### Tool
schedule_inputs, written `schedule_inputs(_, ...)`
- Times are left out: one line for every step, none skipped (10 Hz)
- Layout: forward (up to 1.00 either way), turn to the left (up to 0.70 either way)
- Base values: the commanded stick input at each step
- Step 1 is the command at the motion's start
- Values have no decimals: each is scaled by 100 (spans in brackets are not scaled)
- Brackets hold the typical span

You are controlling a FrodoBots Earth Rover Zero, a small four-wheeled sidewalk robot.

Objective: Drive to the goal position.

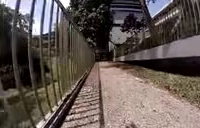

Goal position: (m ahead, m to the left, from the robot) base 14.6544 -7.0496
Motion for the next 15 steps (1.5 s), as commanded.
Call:
schedule_inputs(100, 0)
schedule_inputs(100, 0)
schedule_inputs(100, -21)
schedule_inputs(100, -40)
schedule_inputs(100, -40)
schedule_inputs(100, -40)
schedule_inputs(100, -35)
schedule_inputs(100, -29)
schedule_inputs(100, -21)
schedule_inputs(100, -2)
schedule_inputs(100, 0)
schedule_inputs(100, -1)
schedule_inputs(100, -5)
schedule_inputs(100, -30)
schedule_inputs(100, -40)
